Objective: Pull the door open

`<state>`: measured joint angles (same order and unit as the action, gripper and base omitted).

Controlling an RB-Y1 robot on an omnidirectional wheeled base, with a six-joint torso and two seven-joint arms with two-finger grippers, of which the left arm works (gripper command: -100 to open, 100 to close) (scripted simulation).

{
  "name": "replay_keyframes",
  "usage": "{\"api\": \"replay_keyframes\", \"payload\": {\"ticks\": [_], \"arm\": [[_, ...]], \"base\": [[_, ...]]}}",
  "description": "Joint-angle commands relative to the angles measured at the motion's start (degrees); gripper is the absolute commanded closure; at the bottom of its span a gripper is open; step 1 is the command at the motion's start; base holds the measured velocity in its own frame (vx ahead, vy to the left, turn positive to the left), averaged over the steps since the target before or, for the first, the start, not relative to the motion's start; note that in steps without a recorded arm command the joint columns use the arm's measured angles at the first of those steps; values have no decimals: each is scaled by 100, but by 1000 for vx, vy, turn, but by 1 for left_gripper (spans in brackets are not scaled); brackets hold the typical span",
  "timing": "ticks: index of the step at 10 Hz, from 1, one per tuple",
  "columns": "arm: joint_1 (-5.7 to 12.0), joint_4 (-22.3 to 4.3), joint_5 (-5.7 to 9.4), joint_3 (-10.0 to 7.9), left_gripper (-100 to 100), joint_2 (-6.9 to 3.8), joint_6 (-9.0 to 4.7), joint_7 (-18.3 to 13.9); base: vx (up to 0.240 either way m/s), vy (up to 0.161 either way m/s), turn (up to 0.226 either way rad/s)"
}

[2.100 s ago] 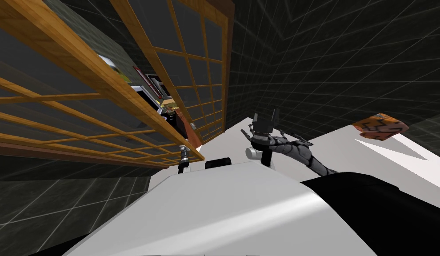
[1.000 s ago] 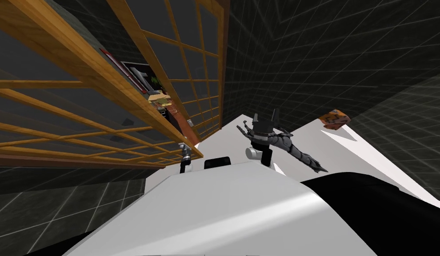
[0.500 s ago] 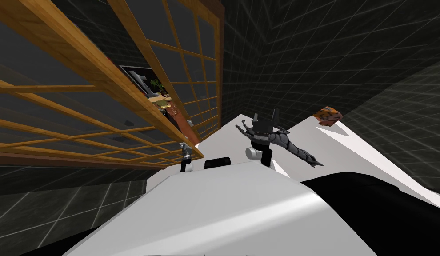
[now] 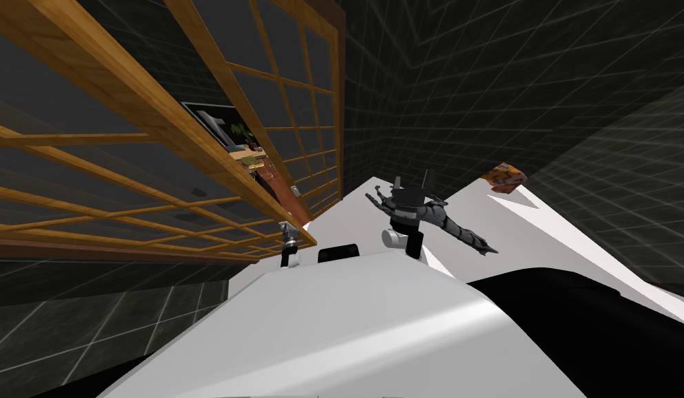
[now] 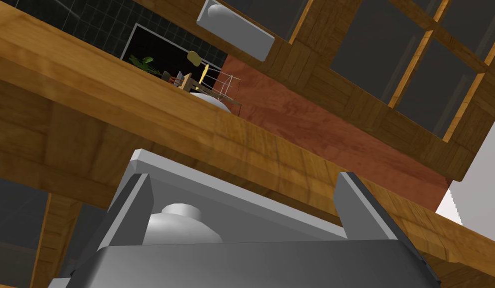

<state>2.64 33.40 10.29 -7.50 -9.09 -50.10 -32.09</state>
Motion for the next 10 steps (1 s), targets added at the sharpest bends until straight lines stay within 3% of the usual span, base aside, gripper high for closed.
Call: {"api": "replay_keyframes", "payload": {"ticks": [1, 3, 5, 7, 10], "arm": [[-24, 76, 85, -47, -100, -63, 11, -182], [24, 73, 254, 49, -100, -61, 17, -544], [24, 73, 254, 49, -100, -61, 17, -648], [74, 70, 429, 147, -100, -59, 23, -1019], [100, 69, 517, 197, -100, -58, 27, -1356]], "base": [[-57, 42, -56], [-66, 35, -80], [-38, 16, -14], [-53, 31, -73], [-53, 48, -19]]}}
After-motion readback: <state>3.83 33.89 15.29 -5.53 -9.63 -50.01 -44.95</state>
